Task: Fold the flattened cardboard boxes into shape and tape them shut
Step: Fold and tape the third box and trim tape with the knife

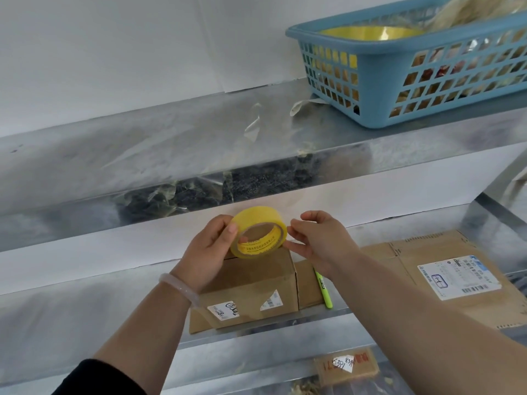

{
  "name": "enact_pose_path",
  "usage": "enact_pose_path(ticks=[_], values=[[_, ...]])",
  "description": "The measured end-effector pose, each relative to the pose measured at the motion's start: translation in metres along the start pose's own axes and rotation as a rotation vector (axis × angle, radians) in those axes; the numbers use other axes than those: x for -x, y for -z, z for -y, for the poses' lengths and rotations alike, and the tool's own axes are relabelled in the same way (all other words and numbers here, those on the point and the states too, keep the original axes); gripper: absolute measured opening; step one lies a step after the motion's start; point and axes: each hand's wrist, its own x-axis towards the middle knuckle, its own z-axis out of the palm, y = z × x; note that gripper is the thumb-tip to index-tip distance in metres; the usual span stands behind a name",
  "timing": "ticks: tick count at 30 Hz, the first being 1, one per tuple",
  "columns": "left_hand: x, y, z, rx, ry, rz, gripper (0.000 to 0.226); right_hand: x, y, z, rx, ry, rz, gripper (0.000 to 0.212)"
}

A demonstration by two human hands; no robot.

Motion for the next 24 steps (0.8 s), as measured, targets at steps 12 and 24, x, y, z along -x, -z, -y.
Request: enact_pose_path(ticks=[12,24], values=[[0.001,0.006,0.003,-0.075,-0.035,-0.108,0.037,-0.007,-0.025,-0.03,0.422,0.189,-0.223,0.015],[-0.012,0.038,-0.008,-0.427,-0.136,-0.08,0.019,-0.008,-0.022,-0.036,0.541,0.334,-0.236,0.021]])
